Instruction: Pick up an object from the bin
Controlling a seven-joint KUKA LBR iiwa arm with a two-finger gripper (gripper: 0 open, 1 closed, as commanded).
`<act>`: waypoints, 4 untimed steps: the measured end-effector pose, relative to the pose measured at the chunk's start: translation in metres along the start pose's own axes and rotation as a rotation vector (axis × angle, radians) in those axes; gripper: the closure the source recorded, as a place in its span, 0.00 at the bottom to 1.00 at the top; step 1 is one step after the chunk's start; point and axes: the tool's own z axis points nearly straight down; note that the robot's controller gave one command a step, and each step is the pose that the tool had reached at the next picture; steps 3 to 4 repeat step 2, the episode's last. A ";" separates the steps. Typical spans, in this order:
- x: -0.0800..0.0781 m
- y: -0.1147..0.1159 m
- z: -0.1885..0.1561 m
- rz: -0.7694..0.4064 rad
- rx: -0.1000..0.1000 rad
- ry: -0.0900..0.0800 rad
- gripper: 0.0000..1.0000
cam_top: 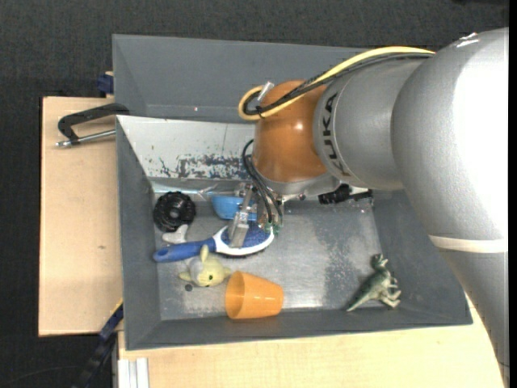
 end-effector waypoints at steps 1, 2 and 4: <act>0.001 0.010 -0.118 -0.011 0.007 0.001 1.00; 0.019 0.064 -0.138 -0.236 0.008 0.008 1.00; 0.019 0.064 -0.138 -0.236 0.008 0.008 1.00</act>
Offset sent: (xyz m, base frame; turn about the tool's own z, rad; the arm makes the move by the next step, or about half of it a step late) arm -0.0036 0.0065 0.1115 -0.0078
